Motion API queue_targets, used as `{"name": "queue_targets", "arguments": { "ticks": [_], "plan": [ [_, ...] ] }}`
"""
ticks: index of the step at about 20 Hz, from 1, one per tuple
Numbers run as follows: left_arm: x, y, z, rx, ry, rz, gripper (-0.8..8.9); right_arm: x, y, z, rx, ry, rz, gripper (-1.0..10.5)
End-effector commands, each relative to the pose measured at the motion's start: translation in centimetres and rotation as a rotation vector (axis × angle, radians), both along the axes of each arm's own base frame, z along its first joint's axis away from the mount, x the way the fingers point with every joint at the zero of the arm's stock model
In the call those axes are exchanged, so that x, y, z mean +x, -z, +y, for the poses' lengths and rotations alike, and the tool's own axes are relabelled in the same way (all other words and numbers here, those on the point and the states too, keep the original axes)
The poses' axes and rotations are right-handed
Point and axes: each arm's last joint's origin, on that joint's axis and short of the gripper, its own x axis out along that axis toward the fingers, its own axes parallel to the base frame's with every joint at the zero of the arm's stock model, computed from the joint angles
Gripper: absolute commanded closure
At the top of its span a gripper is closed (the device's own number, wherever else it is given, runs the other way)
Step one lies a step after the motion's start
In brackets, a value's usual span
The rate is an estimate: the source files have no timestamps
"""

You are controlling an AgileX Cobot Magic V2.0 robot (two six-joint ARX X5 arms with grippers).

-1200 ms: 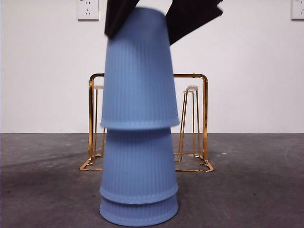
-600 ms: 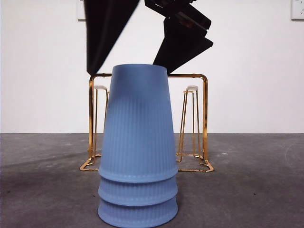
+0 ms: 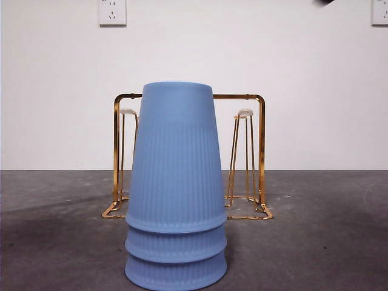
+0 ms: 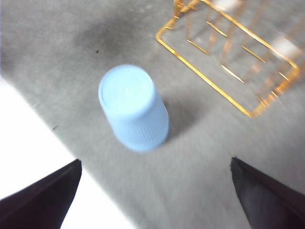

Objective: The left arm pick up the left cup on cup holder and place it on desk, then the right arm insert the right cup into the first cup, and then the left arm insert the mid cup into the first cup

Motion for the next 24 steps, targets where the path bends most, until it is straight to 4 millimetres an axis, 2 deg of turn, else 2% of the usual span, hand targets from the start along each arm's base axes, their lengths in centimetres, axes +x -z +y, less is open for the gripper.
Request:
{"name": "queue_targets", "arguments": {
  "ticks": [1,6,7,8,9,10,11,20,22,24],
  "plan": [
    [-0.1,-0.5,-0.1,-0.016,0.009,-0.014,2.23,-1.5,-1.6,-2.4,0.107,0.031,-0.012,4.5],
    [-0.1,-0.5,-0.1,-0.016,0.009,-0.014,2.25,-3.7,-2.5,-6.7,0.193,0.030,-0.055,4.5],
    [-0.1,-0.5,-0.1,-0.016,0.009,-0.014,2.79,-4.0,-2.5,-7.3,0.192,0.031,-0.055,4.5],
    [-0.1,-0.5,-0.1,-0.017,0.009,-0.014,4.12,-4.2,-2.4,-7.7,0.190,0.033,-0.056,4.7],
    [-0.1,-0.5,-0.1,-0.014,0.013,-0.019,6.24,-4.3,-2.4,-7.8,0.188,0.033,-0.055,6.3],
    [0.0,-0.5,-0.1,-0.010,0.018,-0.026,8.27,-4.3,-2.4,-7.9,0.184,0.033,-0.053,9.0],
    [0.0,-0.6,-0.1,-0.013,0.018,-0.028,7.84,-4.3,-2.4,-7.9,0.184,0.033,-0.052,9.3],
    [0.0,-0.6,-0.1,-0.024,0.007,-0.017,7.84,-4.2,-2.7,-7.7,0.219,0.032,-0.070,9.2],
    [0.0,-0.2,0.1,-0.047,-0.015,-0.039,7.84,-4.2,-2.7,-7.7,0.219,0.032,-0.070,9.2],
    [1.0,1.2,0.4,-0.107,-0.106,-0.083,7.84,-4.2,-2.7,-7.7,0.219,0.032,-0.070,9.2]
  ]
}}
